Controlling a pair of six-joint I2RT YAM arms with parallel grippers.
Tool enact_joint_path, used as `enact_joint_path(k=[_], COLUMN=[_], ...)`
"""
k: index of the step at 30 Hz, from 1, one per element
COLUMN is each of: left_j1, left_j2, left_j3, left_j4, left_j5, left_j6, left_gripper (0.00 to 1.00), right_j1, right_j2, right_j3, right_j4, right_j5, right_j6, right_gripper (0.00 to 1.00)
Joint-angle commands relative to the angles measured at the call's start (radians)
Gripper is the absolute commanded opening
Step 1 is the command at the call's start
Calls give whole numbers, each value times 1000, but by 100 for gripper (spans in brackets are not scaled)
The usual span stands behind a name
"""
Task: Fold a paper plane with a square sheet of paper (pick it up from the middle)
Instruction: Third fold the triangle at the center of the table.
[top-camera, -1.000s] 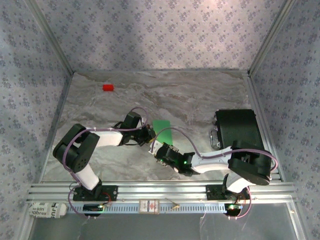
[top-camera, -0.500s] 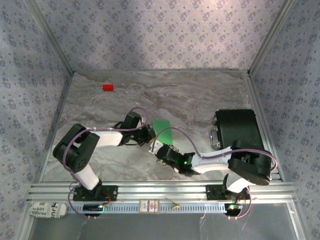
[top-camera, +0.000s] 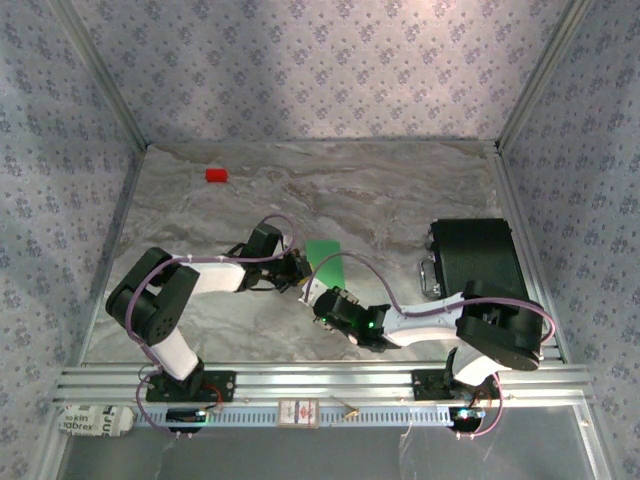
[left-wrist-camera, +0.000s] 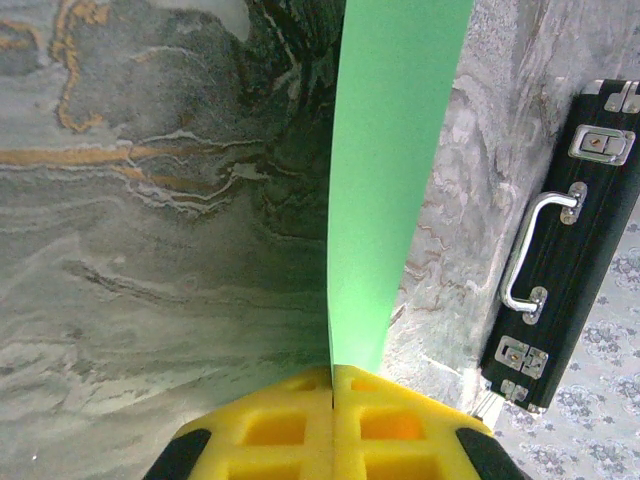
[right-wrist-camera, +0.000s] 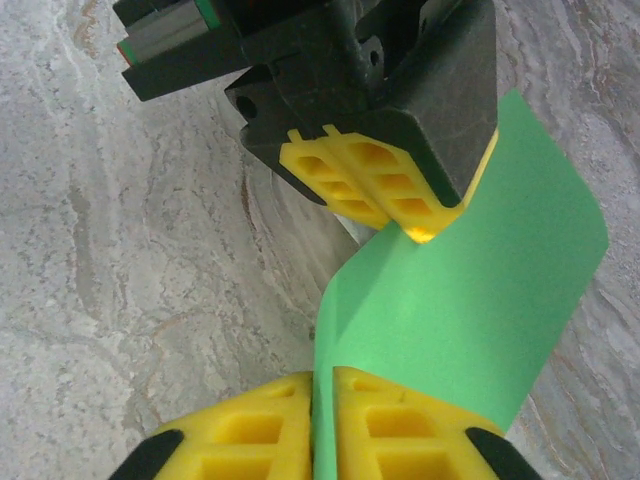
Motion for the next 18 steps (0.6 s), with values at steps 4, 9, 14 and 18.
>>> enact_joint_path(k=[4,9,14,18], left_j1=[14,22,29,39], left_j2=[-30,-55,-91,-135], left_j3=[-16,-14,-7,-8], left_j4=[-1,-49,-101,-177], left_j5=[9,-10,-29,-79], left_j6=[1,25,47,75], left_gripper=[9,23,43,51], right_j1=[-10,-22,-31,-58], right_j2=[-28,-44,-52,-61], right_j3=[-16,-20,-20,-5], right_j4=[-27,-42,-45,-65], right_j5=[3,-29,-66,-162], right_j6=[37,60,81,121], right_gripper=[9,6,4,4])
